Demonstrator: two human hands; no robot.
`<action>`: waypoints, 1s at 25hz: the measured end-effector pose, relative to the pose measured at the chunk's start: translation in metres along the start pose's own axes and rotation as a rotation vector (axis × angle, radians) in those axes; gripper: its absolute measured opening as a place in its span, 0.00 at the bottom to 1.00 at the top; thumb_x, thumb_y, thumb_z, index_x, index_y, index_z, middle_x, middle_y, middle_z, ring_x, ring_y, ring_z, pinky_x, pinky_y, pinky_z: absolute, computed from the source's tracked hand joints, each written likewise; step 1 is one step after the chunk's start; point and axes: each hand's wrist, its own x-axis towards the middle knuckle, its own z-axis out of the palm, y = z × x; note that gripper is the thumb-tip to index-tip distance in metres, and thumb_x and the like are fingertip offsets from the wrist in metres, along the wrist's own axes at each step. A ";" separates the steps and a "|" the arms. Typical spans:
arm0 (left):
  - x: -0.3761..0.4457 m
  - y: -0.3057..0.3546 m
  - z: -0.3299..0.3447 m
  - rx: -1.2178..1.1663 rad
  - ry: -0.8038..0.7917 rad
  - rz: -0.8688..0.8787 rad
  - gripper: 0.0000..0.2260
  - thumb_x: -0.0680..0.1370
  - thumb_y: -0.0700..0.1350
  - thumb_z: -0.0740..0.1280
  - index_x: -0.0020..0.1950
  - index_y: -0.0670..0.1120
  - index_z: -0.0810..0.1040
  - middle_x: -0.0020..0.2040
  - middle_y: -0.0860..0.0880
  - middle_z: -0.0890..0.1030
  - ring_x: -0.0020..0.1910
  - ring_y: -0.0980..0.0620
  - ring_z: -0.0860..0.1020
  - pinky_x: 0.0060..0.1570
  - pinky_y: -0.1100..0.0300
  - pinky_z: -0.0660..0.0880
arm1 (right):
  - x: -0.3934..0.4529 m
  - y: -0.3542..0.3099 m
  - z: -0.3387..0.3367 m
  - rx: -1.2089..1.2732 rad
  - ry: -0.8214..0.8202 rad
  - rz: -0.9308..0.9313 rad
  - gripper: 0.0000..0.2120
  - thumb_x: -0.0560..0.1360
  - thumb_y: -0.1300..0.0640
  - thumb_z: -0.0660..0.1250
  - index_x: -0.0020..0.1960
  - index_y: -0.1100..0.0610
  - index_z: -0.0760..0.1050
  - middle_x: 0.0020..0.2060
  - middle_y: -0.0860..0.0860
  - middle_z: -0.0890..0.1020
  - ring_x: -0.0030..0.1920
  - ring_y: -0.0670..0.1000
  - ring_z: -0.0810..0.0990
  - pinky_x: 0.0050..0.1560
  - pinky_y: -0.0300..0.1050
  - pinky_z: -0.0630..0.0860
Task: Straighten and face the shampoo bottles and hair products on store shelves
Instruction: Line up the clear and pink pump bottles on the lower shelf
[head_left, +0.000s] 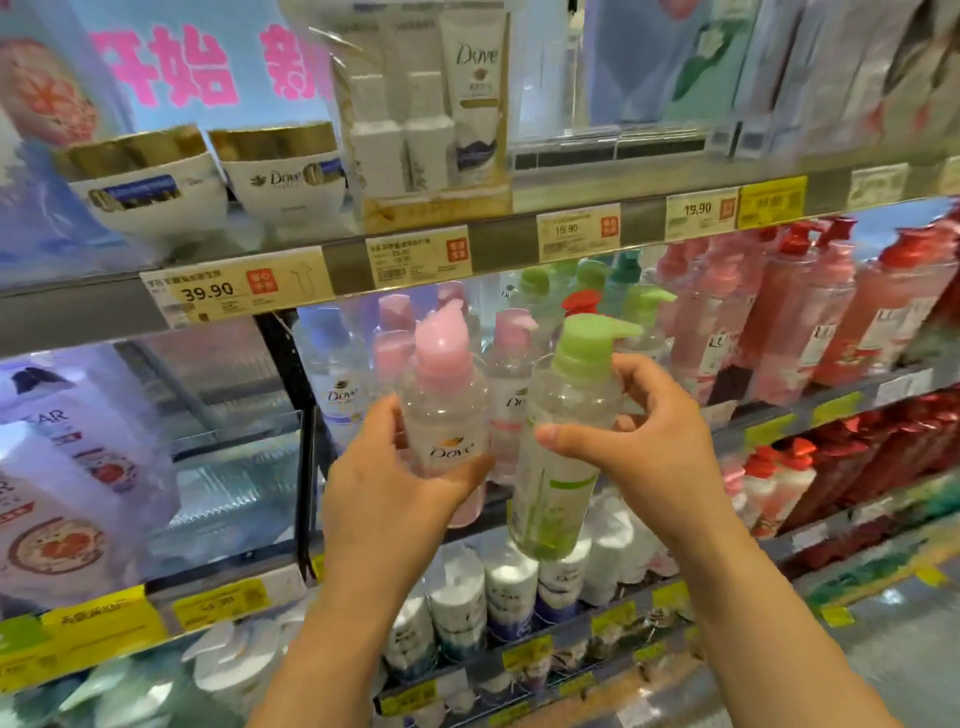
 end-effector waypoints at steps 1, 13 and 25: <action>-0.001 0.002 0.012 0.006 0.009 -0.012 0.24 0.58 0.71 0.72 0.49 0.70 0.69 0.46 0.71 0.78 0.44 0.69 0.77 0.36 0.62 0.75 | 0.004 0.003 -0.010 0.014 -0.023 -0.005 0.38 0.53 0.39 0.82 0.61 0.45 0.77 0.54 0.40 0.84 0.48 0.40 0.84 0.39 0.33 0.78; 0.002 -0.007 0.081 0.200 0.287 -0.119 0.24 0.61 0.60 0.77 0.50 0.57 0.72 0.47 0.61 0.67 0.42 0.63 0.68 0.40 0.70 0.64 | 0.045 0.032 -0.085 0.117 -0.316 -0.015 0.35 0.52 0.46 0.84 0.57 0.46 0.78 0.52 0.45 0.86 0.43 0.49 0.88 0.41 0.43 0.84; 0.017 -0.008 0.089 0.622 0.272 -0.131 0.39 0.64 0.64 0.76 0.64 0.41 0.70 0.51 0.42 0.81 0.48 0.41 0.80 0.39 0.49 0.78 | 0.060 0.045 -0.088 0.127 -0.359 0.008 0.33 0.53 0.45 0.85 0.56 0.43 0.79 0.52 0.46 0.86 0.45 0.49 0.88 0.43 0.46 0.84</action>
